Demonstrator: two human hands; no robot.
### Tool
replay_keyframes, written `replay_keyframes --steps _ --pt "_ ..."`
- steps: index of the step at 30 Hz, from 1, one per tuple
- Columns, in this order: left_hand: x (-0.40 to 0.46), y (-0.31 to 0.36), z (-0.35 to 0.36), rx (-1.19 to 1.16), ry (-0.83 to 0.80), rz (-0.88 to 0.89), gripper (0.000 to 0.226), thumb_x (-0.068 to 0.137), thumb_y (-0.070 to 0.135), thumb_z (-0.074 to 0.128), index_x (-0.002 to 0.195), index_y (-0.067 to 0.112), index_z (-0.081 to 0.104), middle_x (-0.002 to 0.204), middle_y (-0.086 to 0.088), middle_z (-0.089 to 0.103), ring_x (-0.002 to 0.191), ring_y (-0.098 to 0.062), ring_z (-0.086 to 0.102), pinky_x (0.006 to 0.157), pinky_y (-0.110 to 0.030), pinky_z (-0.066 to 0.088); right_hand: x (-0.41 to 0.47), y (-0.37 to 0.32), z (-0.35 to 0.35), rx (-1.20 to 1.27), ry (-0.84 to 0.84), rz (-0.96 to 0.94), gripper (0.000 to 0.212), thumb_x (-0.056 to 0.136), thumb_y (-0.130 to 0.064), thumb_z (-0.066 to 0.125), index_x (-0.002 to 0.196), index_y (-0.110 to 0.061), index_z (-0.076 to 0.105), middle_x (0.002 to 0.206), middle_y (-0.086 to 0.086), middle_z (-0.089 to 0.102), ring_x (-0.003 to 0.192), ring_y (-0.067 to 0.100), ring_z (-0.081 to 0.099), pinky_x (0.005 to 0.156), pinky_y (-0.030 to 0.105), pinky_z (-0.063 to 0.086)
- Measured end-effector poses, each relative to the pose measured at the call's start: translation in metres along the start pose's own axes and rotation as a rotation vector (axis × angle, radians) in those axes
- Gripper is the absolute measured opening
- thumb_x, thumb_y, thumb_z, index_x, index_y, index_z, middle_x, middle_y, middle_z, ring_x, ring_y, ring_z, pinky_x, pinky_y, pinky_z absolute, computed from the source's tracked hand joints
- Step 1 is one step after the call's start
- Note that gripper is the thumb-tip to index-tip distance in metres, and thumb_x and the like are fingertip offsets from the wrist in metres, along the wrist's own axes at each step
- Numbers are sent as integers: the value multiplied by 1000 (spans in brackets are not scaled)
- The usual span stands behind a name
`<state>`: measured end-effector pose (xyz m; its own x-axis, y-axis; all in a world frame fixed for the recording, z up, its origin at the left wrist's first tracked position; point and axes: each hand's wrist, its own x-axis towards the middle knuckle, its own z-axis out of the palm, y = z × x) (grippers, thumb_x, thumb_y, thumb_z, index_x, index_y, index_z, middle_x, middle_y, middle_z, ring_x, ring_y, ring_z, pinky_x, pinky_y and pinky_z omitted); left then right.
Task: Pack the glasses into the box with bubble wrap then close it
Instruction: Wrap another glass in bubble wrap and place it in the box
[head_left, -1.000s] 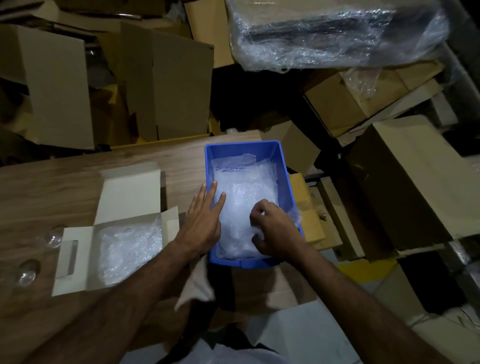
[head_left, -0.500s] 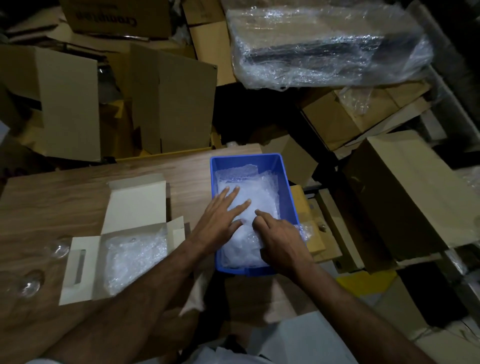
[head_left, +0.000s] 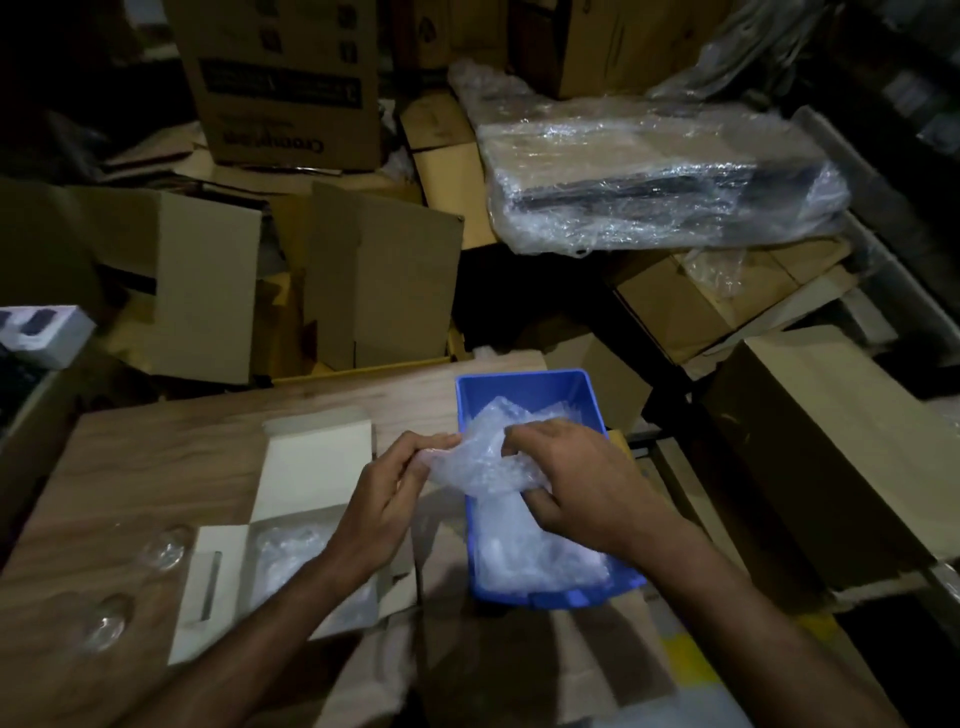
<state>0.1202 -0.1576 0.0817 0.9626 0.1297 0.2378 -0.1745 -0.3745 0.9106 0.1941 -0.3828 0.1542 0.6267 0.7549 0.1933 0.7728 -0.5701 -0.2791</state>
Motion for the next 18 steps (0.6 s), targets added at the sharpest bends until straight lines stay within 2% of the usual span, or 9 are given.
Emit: replay_keyframes --steps 2,5,7,10,12,14,15,16,18 --pt "-6 4 -11 -136 121 -70 31 103 28 42 96 5 62 88 -4 67 83 -19 64 75 -36 52 15 -16 -14 91 41 -11 26 82 -29 61 107 -25 53 74 -10 56 70 19 57 52 25 30" --pt "-8 12 -29 -264 285 -177 36 102 28 41 89 -3 53 80 -17 66 75 -37 63 72 -44 53 49 -35 -11 493 189 132 26 82 -31 77 95 -20 56 72 -9 61 66 13 63 55 33 49" --pt "-8 19 -40 -292 337 -247 39 105 31 45 89 -3 56 76 -13 63 69 -28 60 67 -39 50 71 -39 2 1068 217 370 44 75 -27 90 104 -11 61 84 0 72 72 14 68 62 34 57" --pt "-10 20 -57 -325 425 -388 39 106 37 49 82 13 67 68 -4 66 63 -16 61 61 -30 49 79 -46 29 1972 -10 550 96 62 -45 95 139 -2 54 124 14 70 107 26 69 101 39 53" --pt "-12 15 -66 -361 524 -489 39 104 42 50 85 13 70 69 -5 70 63 -19 62 62 -33 50 67 -55 54 2258 -54 578 112 57 -52 95 146 -5 46 142 22 58 128 33 60 109 43 49" --pt "-16 8 -73 -375 601 -568 39 105 42 49 91 11 68 63 -2 69 51 -15 56 51 -27 46 54 -78 72 2297 -100 600 116 49 -56 96 144 -11 47 142 25 57 131 37 57 107 48 48" --pt "-18 6 -75 -375 630 -594 37 105 41 48 92 11 66 61 -2 68 46 -14 51 46 -24 42 50 -91 80 2236 -135 634 109 49 -53 97 140 -12 54 140 24 59 128 37 60 104 48 49" --pt "-21 3 -77 -370 658 -613 37 105 40 48 92 9 64 61 -5 67 46 -16 49 44 -24 38 47 -103 88 2132 -150 669 98 55 -47 96 138 -12 58 140 21 60 122 33 64 97 43 53" --pt "-28 -3 -80 -323 695 -626 45 105 42 48 91 2 62 67 -13 61 53 -22 47 48 -28 36 54 -123 97 1780 -110 748 87 70 -31 91 146 -17 50 142 10 57 108 15 68 80 24 57"
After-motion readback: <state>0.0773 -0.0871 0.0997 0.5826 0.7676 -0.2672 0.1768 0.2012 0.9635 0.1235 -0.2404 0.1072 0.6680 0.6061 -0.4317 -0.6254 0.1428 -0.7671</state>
